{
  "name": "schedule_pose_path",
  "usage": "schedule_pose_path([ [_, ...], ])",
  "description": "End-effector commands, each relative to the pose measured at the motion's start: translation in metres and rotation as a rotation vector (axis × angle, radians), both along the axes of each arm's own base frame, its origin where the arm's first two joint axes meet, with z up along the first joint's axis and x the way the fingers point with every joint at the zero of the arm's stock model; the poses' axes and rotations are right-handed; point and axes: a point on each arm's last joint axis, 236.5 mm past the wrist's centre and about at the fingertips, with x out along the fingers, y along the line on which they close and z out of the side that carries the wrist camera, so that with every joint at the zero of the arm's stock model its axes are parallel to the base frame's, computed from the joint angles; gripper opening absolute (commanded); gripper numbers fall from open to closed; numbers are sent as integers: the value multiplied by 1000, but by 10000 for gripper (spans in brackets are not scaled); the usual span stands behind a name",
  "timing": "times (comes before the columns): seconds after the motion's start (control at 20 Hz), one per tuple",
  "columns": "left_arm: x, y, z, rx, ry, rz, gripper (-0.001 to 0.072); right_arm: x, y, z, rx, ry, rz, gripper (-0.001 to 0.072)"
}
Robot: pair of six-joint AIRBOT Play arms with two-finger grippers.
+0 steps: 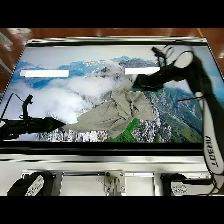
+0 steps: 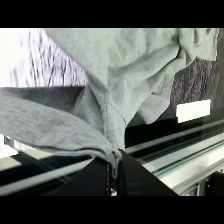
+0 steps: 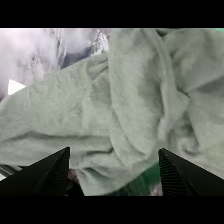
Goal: Fold the shirts.
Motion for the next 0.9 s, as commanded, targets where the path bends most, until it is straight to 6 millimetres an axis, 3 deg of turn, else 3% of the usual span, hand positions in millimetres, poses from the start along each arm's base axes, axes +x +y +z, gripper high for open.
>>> schedule_pose_path([
  [0.0, 21, 5, 29, 42, -132, -23, 46, -67, -83, 8, -132, 154, -85, 635],
  [0.05, 25, 6, 37, 48, -154, -22, 46, -87, -90, -5, -127, 198, -135, 636],
  [0.15, 30, 8, 50, 55, -186, -23, 46, -125, -76, -48, -58, 291, -232, 637],
  [0.25, 33, 8, 55, 59, -201, -23, 46, -163, -29, -94, 88, 384, -277, 637],
  [0.35, 32, 8, 55, 59, -199, -23, 46, -185, 9, -130, 178, 434, -334, 637],
  [0.45, 32, 8, 55, 59, -199, -23, 46, -191, 29, -151, 173, 431, -393, 637],
  [0.7, 33, 8, 55, 59, -200, -22, 46, -166, 65, -155, 203, 309, -513, 637],
  [0.85, 33, 8, 55, 59, -200, -22, 46, -166, 88, -168, 239, 346, -558, 636],
])
